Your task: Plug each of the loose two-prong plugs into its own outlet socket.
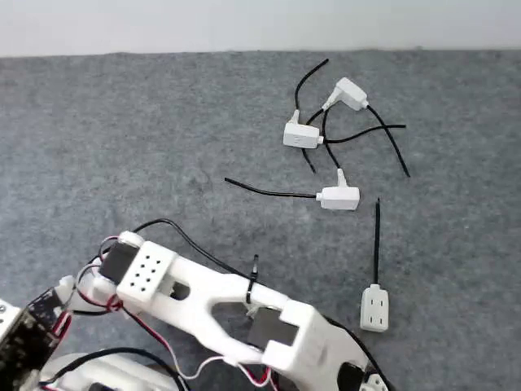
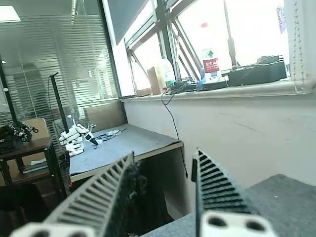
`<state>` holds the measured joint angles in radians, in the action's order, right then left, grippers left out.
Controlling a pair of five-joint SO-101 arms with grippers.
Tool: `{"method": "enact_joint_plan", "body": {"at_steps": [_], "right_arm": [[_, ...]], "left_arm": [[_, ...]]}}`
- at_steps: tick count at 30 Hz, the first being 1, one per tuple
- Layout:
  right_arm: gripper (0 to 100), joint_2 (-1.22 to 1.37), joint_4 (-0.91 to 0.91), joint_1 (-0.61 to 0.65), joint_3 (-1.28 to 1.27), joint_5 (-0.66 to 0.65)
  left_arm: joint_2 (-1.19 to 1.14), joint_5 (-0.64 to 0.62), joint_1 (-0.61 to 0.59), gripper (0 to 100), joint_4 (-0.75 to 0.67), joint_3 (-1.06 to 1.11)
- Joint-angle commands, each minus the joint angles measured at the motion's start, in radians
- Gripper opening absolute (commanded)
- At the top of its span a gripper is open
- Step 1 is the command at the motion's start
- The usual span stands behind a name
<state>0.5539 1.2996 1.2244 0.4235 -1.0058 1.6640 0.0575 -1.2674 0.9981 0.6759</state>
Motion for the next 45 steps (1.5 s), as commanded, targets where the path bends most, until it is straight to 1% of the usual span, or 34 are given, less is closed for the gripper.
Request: {"method": "enact_joint_plan", "body": {"at_steps": [1, 6, 10, 16, 21, 28, 32, 45], "right_arm": [[0.9, 0.036, 0.124, 0.004, 0.235, -0.015], [0.9, 0.038, 0.239, -0.019, 0.359, -0.017], [0.9, 0.048, 0.274, -0.051, 0.379, -0.057], [0.9, 0.071, 0.271, -0.071, 0.377, -0.058], [0.9, 0.140, 0.266, -0.073, 0.382, -0.086], [0.9, 0.163, 0.246, -0.067, 0.399, -0.086], [0.9, 0.165, 0.209, -0.067, 0.399, -0.086], [0.9, 0.243, 0.213, -0.054, 0.399, -0.078]], "left_arm": [[0.003, 0.002, -0.014, 18, -0.037, -0.004], [0.005, 0.002, -0.014, 18, -0.032, 0.002], [0.009, 0.002, -0.014, 18, 0.000, 0.002], [0.011, 0.002, -0.014, 18, 0.003, 0.025], [0.011, 0.002, -0.018, 18, 0.002, 0.051], [0.011, 0.002, -0.015, 18, 0.002, 0.051], [0.012, 0.003, -0.018, 18, -0.029, 0.056], [0.012, 0.005, -0.020, 18, -0.031, 0.051]]}}
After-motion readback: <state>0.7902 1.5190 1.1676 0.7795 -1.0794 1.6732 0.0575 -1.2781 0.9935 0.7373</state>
